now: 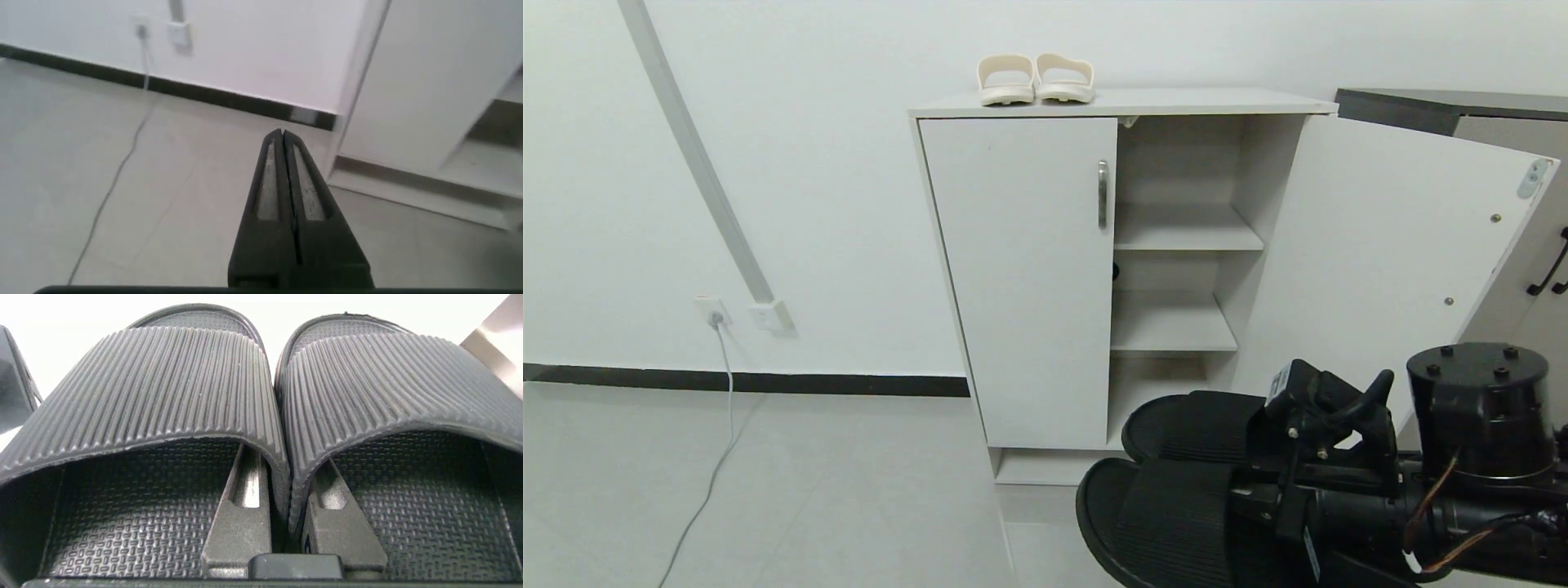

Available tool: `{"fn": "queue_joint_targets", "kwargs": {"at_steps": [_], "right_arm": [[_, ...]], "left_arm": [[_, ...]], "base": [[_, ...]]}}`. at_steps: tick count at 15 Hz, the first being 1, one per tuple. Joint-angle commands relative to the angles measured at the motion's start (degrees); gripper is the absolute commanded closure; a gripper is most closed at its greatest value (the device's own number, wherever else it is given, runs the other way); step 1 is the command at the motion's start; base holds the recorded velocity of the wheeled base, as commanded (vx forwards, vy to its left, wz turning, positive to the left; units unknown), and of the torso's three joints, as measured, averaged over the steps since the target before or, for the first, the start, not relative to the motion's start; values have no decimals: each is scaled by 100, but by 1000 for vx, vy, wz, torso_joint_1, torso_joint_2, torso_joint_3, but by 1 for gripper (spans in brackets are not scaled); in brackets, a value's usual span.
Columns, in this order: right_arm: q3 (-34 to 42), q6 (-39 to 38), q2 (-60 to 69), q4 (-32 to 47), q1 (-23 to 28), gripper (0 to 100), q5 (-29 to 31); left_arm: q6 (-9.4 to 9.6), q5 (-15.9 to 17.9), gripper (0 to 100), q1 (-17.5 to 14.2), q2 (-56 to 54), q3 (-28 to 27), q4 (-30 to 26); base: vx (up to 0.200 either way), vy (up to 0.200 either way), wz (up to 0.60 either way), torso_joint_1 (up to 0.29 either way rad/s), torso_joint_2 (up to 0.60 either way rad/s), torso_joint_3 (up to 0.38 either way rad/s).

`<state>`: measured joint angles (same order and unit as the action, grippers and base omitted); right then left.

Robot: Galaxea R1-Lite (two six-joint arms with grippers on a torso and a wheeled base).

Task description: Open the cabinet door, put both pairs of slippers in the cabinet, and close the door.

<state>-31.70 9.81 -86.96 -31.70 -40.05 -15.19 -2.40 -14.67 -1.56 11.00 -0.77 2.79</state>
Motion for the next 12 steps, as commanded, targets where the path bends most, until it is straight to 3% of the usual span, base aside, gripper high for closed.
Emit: {"fn": "queue_joint_targets", "kwargs": {"at_steps": [1,2,3,4,7,8,10,12], "right_arm": [[-47,-6,-120,-3,-3,100,95],[-47,-6,-173,-12,-3,100,174],[-56,-6,-225,-12,-3,100,174],[-65,-15,-269,-12,-3,100,183],[-170,-23,-348,-12,-3,100,271],[-293,-199,-445,-21,-12,100,666],[-460,-480,-682,-179,-56,100,974],[-583,-542,-981,-504,-74,100,1396]], "left_arm": [[73,324,100,-81,-730,50,-130],[205,755,100,174,-1100,50,-200],[354,1080,100,174,-1100,59,-314],[363,1387,100,174,-1091,68,-323],[381,1440,100,174,-1091,77,-306],[381,1634,100,174,-1091,68,-323],[477,1660,100,200,-1012,59,-349],[434,1660,100,182,-1091,68,-323]], "base": [[0,0,0,0,0,0],[0,0,0,0,0,0],[0,0,0,0,0,0],[0,0,0,0,0,0],[0,0,0,0,0,0],[0,0,0,0,0,0],[0,0,0,0,0,0],[0,0,0,0,0,0]]}}
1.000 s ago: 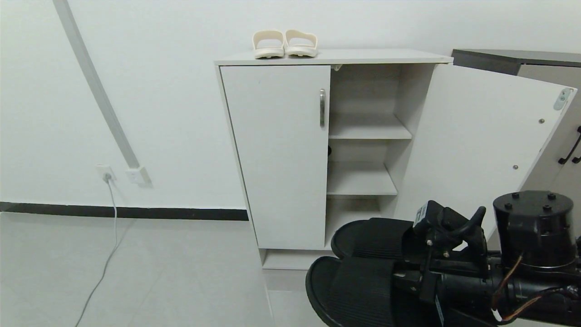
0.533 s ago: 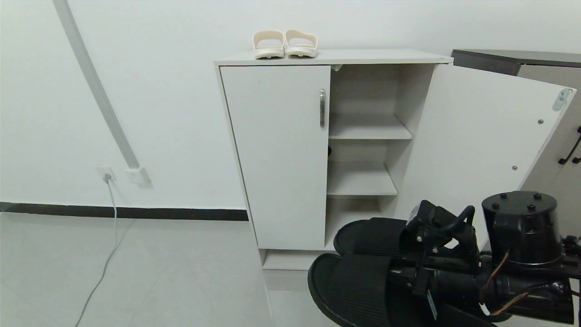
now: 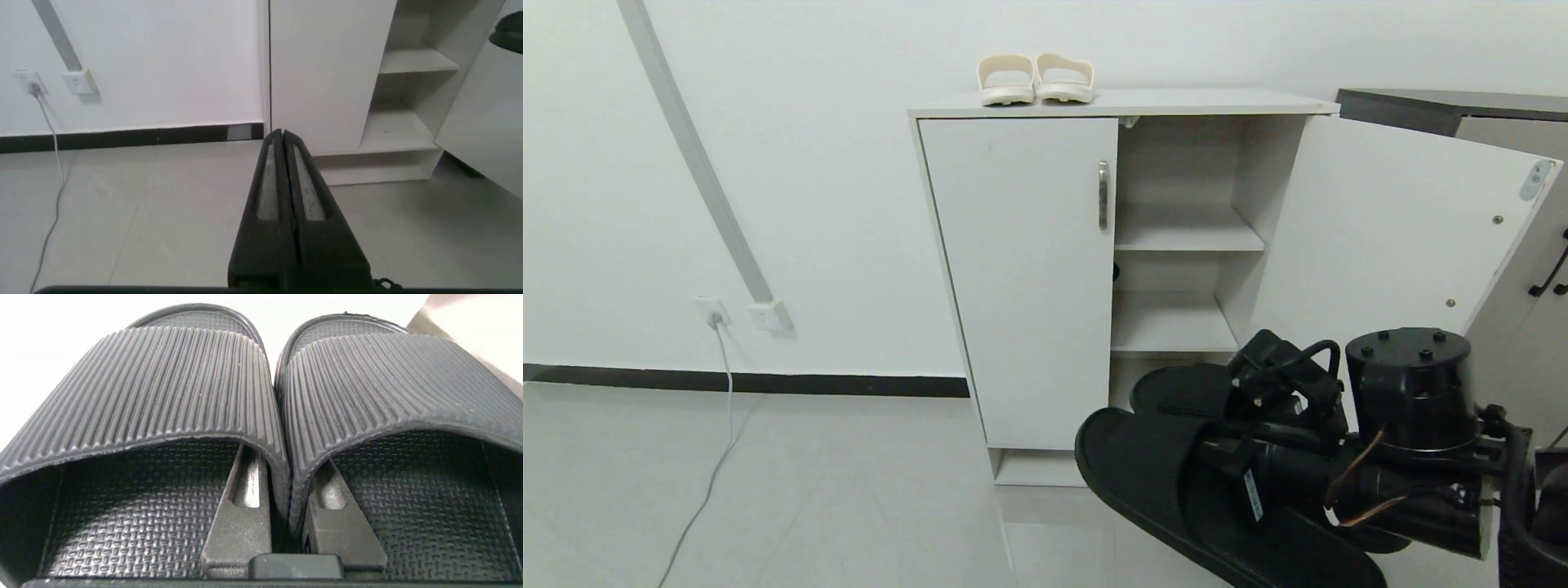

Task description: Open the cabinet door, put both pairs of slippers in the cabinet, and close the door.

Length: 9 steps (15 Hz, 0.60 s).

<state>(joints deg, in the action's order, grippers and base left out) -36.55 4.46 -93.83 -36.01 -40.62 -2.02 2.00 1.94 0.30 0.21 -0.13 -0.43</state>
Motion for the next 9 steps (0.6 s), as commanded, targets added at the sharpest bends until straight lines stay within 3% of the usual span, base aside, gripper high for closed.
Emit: {"fn": "queue_joint_targets", "kwargs": {"at_steps": [1,6,9], "right_arm": [[-125,-147,-478,-336,-78,100,308],[-520,-1167,-1480,-1127,-491,100,2180],[-1311,-1492,-2113,-1127,-552,100,3446]], "left_arm": [[-15,0,100,-4,-12,5,8],[-15,0,100,-4,-12,5,8],[-15,-9,100,-13,-12,5,8]], "base": [[0,0,0,0,0,0],[0,0,0,0,0,0],[0,0,0,0,0,0]]}}
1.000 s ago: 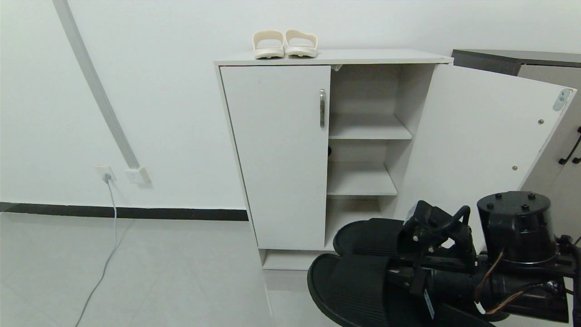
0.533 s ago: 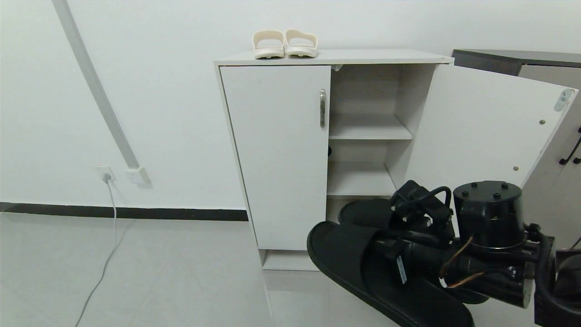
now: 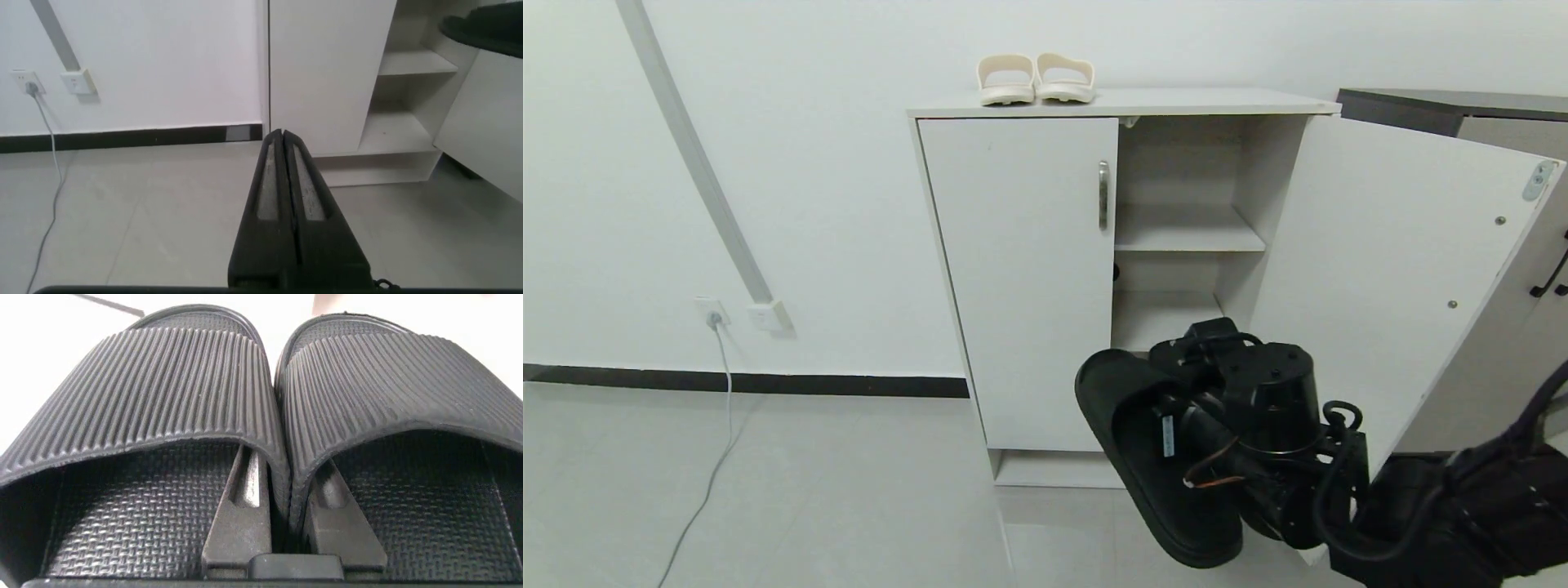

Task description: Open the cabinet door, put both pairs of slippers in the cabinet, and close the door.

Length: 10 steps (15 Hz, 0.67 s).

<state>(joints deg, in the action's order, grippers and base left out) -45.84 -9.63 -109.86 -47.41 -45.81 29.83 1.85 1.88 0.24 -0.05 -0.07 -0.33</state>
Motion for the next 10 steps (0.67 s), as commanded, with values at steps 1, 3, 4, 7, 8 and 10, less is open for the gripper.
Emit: {"fn": "queue_joint_targets", "kwargs": {"at_steps": [1,3,4,7,8,10], "right_arm": [[-628,-171,-686,56,-24,100,585],[-716,-197,-818,162,-51,100,761],[-760,-206,-826,223,-68,100,779],[-883,-241,-897,250,-59,100,972],[-927,-241,-932,250,-59,100,1042],[-953,-241,-967,250,-51,100,1060]], "left_arm": [[-1,6,100,2,14,-1,-2],[-1,6,100,-7,14,-1,-2],[-1,-3,100,2,14,-1,-2],[-1,-3,100,2,14,-1,-2],[-1,-3,100,2,14,-1,-2],[-1,-3,100,2,14,-1,-2]], "base": [[0,0,0,0,0,0],[0,0,0,0,0,0],[0,-200,0,12,7,2],[0,-200,0,-1,5,2],[0,-200,0,2,2,-2],[0,-200,0,5,2,0]]}}
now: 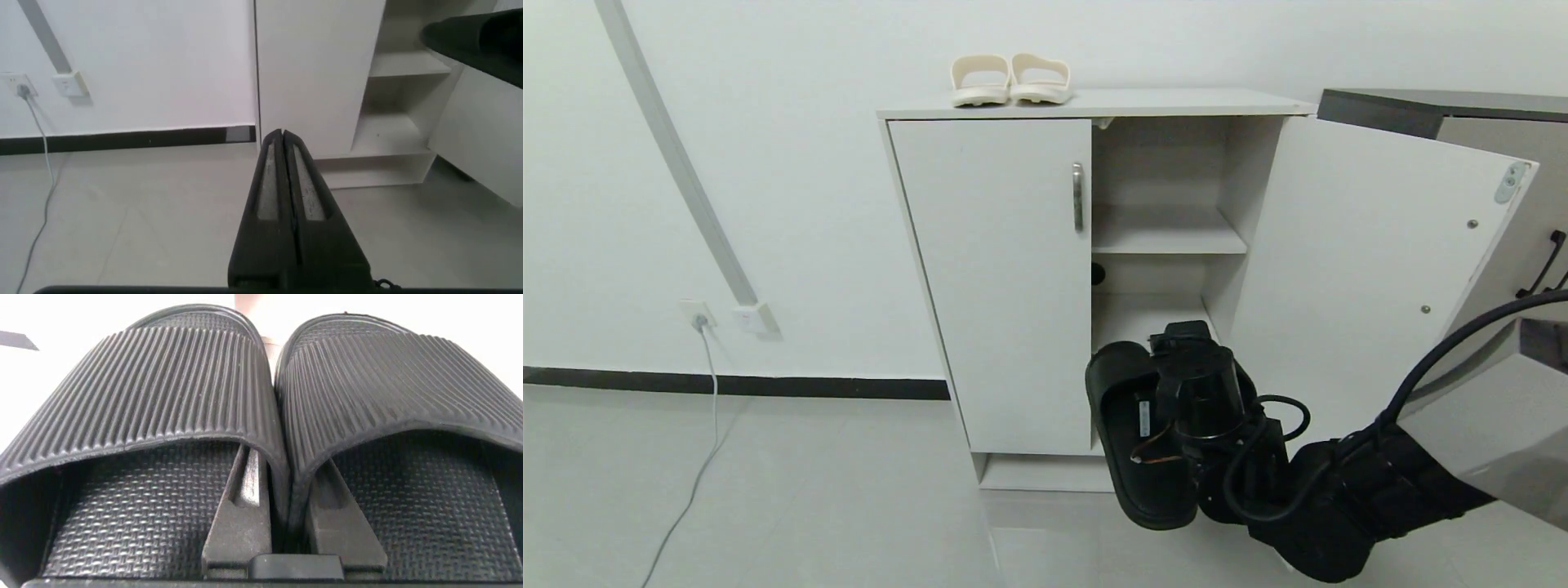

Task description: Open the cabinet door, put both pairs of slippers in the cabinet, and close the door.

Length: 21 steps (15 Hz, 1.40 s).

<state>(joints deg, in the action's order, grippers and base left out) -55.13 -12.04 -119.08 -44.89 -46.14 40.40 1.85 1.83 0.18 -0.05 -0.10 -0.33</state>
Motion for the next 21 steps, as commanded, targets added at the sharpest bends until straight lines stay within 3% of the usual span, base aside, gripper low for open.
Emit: {"fn": "queue_joint_targets", "kwargs": {"at_steps": [1,7,10,21], "right_arm": [[-33,0,-107,-11,0,100,12],[-332,-44,-625,-134,132,100,21],[-1000,-193,-1241,-117,272,100,363],[-1633,-298,-2023,-108,325,100,381]], "left_arm": [[-1,2,100,8,14,1,-2],[-1,2,100,8,14,1,-2],[-1,2,100,8,14,1,-2],[-1,2,100,8,14,1,-2]], "base": [[0,-200,0,2,-2,2],[0,0,0,0,0,0],[0,0,0,0,0,0],[0,0,0,0,0,0]]}}
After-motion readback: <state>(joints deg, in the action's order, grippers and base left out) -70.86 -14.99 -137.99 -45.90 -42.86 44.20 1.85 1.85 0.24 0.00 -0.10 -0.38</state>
